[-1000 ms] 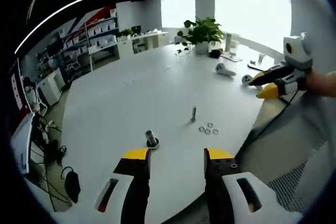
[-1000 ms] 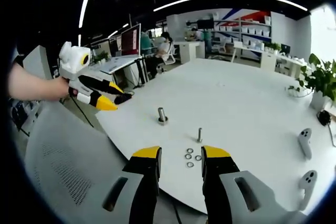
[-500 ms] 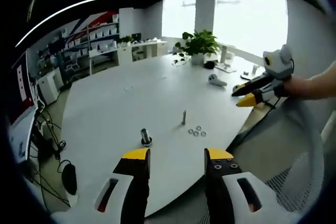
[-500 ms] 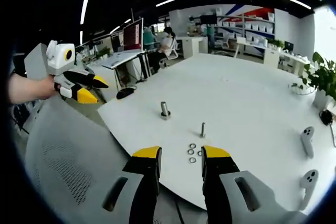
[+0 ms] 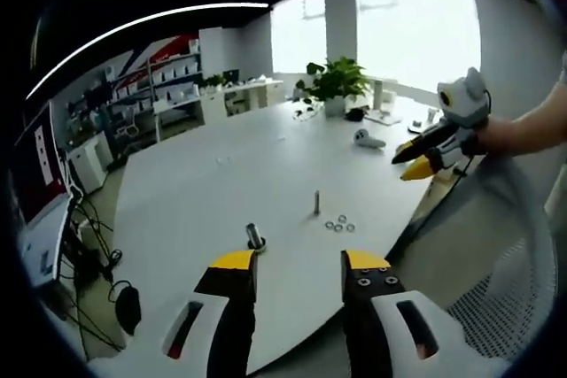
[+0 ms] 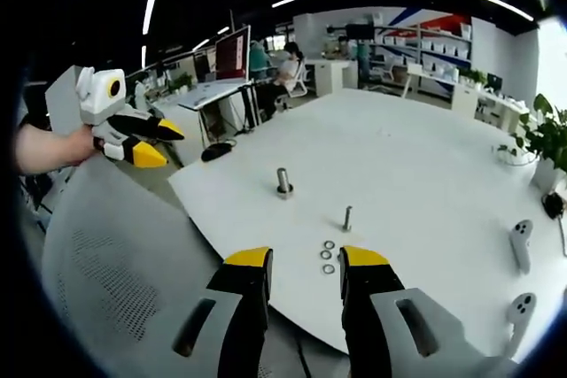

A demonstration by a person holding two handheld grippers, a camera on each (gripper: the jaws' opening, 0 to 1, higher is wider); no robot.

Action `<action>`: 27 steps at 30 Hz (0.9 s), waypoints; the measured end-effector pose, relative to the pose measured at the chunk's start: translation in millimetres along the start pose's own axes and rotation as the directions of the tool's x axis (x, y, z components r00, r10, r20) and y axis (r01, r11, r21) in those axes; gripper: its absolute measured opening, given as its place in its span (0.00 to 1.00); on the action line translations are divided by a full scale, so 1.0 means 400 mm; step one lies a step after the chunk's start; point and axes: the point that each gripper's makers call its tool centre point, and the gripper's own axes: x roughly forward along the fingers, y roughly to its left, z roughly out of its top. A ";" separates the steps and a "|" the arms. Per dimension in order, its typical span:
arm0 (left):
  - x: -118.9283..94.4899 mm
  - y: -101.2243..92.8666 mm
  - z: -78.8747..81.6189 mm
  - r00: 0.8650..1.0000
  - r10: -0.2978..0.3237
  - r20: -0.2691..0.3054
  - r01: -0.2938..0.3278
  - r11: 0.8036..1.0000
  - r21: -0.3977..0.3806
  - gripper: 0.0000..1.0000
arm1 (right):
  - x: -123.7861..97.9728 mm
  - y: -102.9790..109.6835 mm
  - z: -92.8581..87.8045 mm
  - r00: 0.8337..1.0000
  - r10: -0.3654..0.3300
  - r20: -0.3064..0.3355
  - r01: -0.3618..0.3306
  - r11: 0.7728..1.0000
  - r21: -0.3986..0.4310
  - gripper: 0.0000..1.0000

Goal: Place the washer onto the threaded stud by aligning its center hole with the stud, sliding it down to the base, and recovering from edge contact or off-axis alignment until the washer reaches the visible bottom stop.

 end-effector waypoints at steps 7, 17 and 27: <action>-0.001 0.017 0.001 1.000 0.011 0.013 -0.010 1.000 -0.017 0.36 | 0.003 0.006 0.002 1.000 0.003 -0.004 -0.003 1.000 -0.010 0.32; -0.007 0.014 0.007 0.999 -0.015 0.034 0.016 0.999 -0.033 0.33 | 0.006 0.004 -0.008 1.000 -0.006 -0.025 0.006 1.000 -0.012 0.32; -0.005 -0.003 -0.001 0.999 -0.046 0.026 0.047 0.998 -0.042 0.31 | 0.009 0.011 -0.025 0.998 0.007 -0.054 -0.008 1.000 -0.010 0.32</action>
